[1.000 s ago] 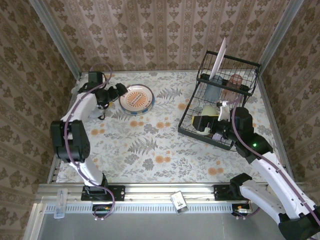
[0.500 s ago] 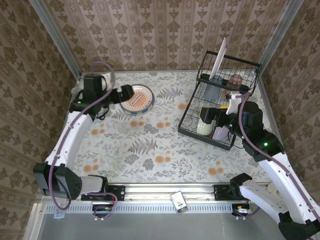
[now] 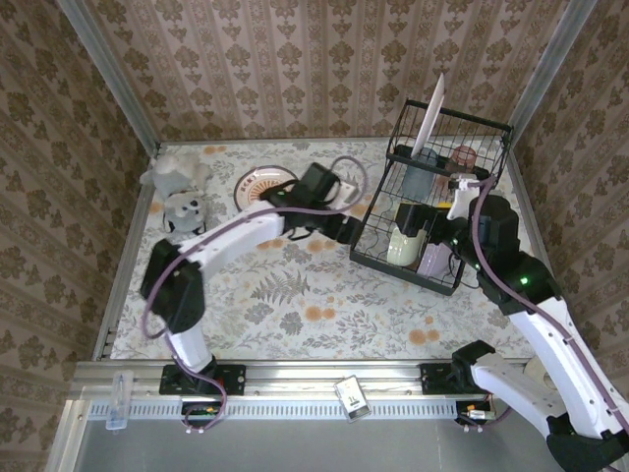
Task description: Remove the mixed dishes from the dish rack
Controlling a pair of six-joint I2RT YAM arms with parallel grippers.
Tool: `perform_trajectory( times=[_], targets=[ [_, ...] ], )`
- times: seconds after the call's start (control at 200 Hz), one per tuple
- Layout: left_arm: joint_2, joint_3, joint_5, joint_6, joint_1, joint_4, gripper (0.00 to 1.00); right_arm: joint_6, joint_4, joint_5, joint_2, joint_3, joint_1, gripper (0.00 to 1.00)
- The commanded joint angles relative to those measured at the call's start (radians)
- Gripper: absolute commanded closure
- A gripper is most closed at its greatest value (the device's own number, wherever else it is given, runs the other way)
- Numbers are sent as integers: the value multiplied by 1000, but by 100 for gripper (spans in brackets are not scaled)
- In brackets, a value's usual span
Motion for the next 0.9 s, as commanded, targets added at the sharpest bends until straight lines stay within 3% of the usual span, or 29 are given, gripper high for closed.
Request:
perform_trajectory(
  times=[0.0,0.475,0.89],
  targets=[
    [91,107,-101,35,-41,-74,24,25,-22,7,-38,-5,6,0],
    [322,302,-230,-19,-45,-154,38,39,-9,-37,-47,-29,7,0],
    [395,335,-197,-92,-33,-159,71,49,5,-13,-38,-36,6,0]
  ],
)
